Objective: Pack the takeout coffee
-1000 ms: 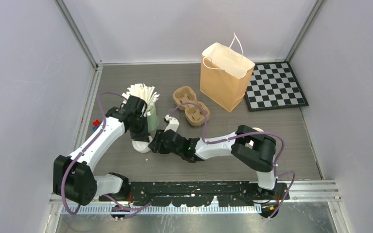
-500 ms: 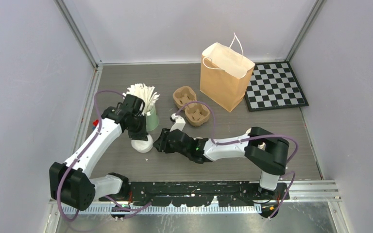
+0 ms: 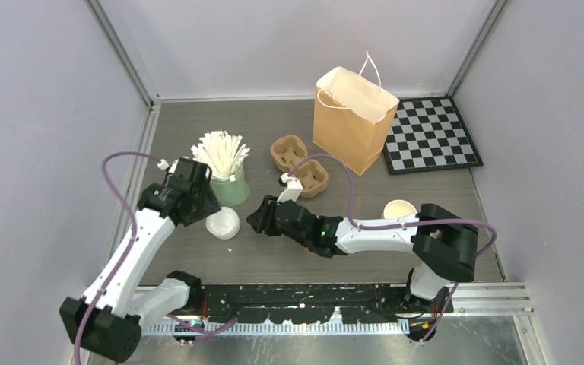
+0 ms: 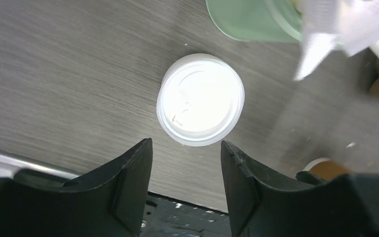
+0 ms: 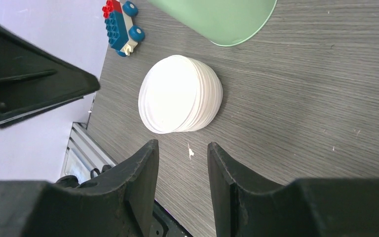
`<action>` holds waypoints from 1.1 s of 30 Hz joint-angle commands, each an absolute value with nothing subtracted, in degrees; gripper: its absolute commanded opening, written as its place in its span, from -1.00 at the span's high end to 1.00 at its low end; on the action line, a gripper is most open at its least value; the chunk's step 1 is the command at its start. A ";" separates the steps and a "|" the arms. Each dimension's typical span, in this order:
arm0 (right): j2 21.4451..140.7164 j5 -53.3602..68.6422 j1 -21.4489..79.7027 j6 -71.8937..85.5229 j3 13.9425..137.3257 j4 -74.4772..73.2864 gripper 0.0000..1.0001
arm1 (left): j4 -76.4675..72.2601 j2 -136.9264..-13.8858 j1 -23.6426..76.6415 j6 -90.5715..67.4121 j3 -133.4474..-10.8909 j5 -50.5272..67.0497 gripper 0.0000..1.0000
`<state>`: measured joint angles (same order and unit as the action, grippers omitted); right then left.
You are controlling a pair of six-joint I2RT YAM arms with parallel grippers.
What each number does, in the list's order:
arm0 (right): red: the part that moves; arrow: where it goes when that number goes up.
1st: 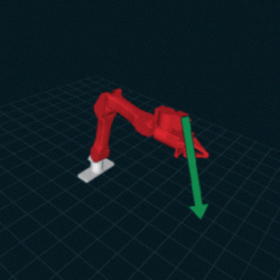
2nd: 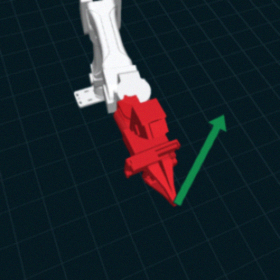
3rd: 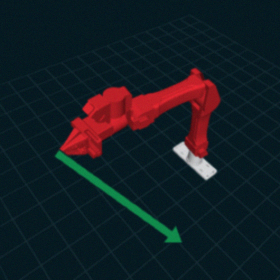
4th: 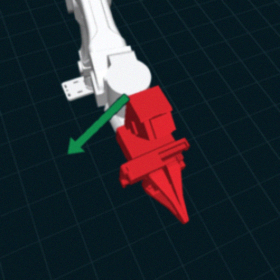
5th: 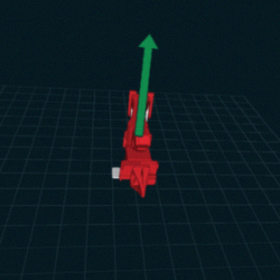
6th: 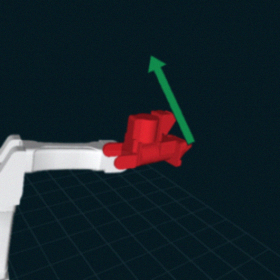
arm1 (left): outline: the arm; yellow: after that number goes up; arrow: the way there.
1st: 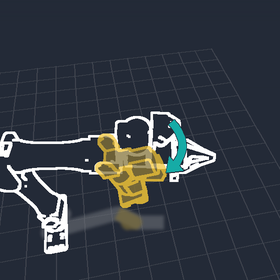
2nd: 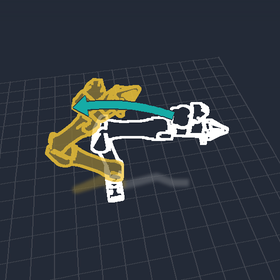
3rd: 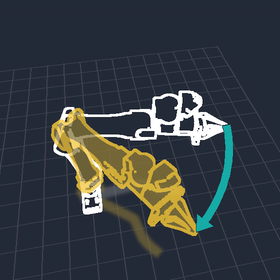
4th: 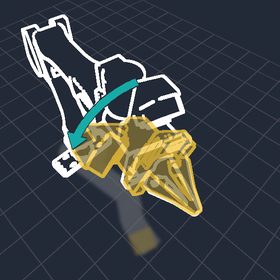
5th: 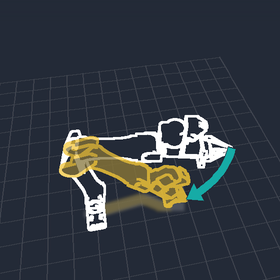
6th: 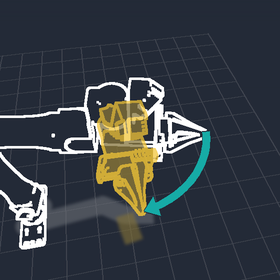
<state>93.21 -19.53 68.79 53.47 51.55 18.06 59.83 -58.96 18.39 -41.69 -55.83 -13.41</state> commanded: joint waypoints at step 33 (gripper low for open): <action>85.85 -25.11 69.43 49.75 50.40 16.76 0.08 | 53.97 -49.14 8.18 -72.25 -39.48 -9.12 0.23</action>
<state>87.59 -23.11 68.95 49.67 49.76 14.48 56.64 -48.27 9.56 -73.01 -40.14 -7.92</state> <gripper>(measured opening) 0.460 0.387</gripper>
